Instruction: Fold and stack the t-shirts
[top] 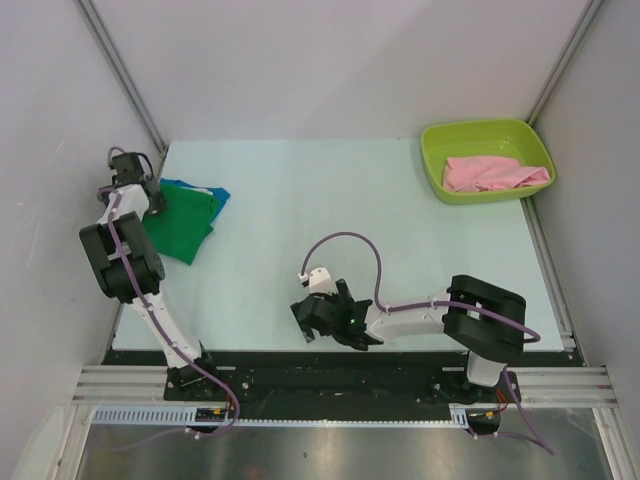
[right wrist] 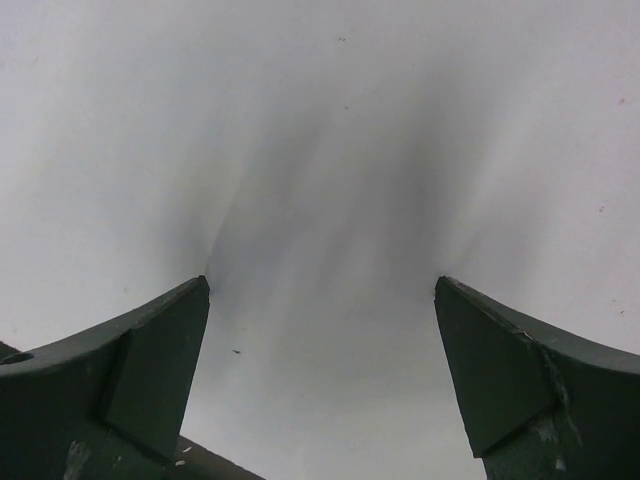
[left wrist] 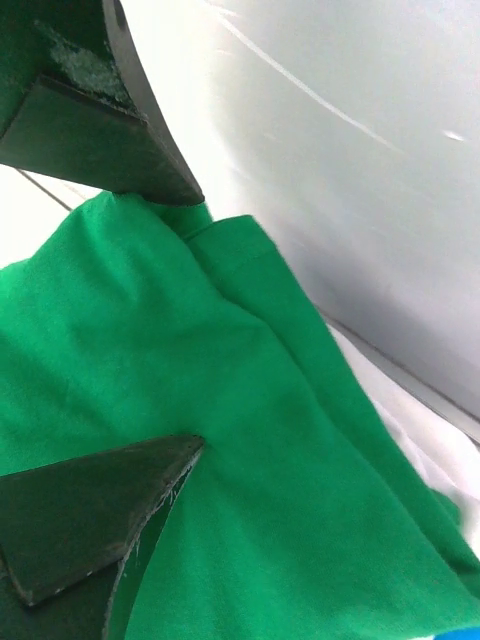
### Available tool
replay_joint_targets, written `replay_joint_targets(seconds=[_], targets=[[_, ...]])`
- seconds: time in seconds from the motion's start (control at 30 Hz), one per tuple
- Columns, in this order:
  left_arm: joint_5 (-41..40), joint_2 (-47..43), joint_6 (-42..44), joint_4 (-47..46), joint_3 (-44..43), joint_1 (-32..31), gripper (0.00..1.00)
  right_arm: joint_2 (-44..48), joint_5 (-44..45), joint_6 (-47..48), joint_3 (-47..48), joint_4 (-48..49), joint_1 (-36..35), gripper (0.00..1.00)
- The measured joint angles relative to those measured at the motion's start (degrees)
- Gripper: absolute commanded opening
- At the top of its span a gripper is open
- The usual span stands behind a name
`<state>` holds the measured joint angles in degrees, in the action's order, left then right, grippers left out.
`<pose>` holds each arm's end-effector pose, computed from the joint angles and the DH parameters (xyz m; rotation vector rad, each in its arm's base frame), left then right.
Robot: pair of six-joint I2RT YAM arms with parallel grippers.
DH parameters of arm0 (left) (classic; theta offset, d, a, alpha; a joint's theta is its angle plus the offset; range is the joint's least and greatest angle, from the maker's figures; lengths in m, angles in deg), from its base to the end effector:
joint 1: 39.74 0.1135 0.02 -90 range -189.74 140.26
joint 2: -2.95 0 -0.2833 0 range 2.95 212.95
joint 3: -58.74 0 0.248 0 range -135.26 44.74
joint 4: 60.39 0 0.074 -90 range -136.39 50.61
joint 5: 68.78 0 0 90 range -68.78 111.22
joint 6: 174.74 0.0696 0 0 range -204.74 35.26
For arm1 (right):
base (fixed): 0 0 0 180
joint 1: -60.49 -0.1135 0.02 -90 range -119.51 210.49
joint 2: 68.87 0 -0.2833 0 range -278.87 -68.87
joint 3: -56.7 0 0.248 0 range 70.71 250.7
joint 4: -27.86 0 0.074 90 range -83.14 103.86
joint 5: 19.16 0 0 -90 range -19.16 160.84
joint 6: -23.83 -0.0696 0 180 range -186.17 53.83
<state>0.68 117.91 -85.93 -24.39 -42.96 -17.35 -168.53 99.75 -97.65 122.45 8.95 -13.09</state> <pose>0.4269 0.2023 0.2080 -0.6596 2.3563 0.6016 0.1326 0.3309 0.1469 -0.6535 2.2650 0.2586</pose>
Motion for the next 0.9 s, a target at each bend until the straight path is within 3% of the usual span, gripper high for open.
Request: replay_joint_targets(seconds=[0.13, 0.37, 0.53, 0.67, 0.9], targets=[[-0.35, -3.93, -2.75, -1.9, 5.09, -0.02, 1.0, -0.17, 0.57, -0.26, 0.44, -0.74, -1.22, 1.0], [2.89, -18.93, -8.39, -5.14, 17.73, -0.96, 1.0, -0.09, 3.26, -1.73, 0.9, -3.1, -2.95, 1.0], [2.8, -26.6, -12.61, -4.61, 19.5, -7.89, 1.0, 2.03, 6.03, -1.66, 0.87, -6.99, -1.77, 1.0], [7.98, -39.67, -15.72, -4.33, 27.12, -15.43, 1.0, 7.06, 6.71, -1.22, 0.87, -8.24, 2.08, 1.0], [17.57, -60.43, -17.81, -2.62, 27.23, -19.5, 1.0, 14.51, 5.75, 0.66, 3.87, -12.79, 9.75, 1.0]])
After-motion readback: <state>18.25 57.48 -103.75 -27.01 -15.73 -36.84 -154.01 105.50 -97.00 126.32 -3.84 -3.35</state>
